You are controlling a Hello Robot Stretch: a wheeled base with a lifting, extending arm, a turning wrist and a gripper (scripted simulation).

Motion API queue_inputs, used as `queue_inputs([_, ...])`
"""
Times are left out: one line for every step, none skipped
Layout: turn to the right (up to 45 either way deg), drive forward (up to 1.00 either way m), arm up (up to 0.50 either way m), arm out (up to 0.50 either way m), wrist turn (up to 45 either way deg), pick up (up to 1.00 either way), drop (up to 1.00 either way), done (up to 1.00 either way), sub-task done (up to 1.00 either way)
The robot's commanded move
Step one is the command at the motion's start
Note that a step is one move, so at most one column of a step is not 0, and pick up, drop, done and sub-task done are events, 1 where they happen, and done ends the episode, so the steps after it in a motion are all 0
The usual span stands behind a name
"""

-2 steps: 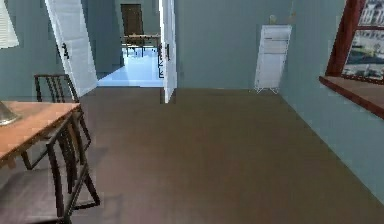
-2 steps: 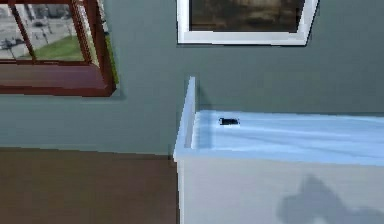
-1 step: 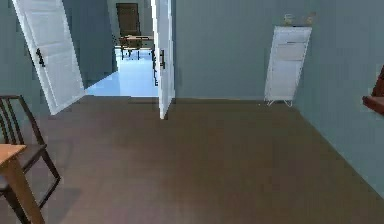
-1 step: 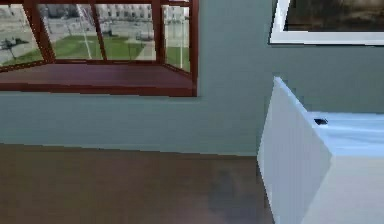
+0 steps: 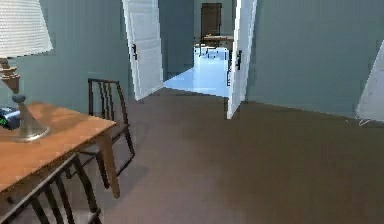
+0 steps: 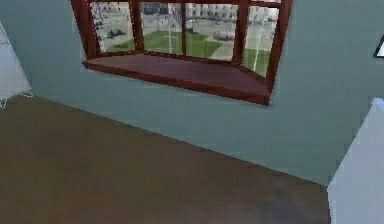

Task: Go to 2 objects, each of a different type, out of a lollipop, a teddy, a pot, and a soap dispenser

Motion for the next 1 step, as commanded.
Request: queue_inputs([0.0,1.00,0.00,0.00,0.0,0.00,0.00,0.00,0.00])
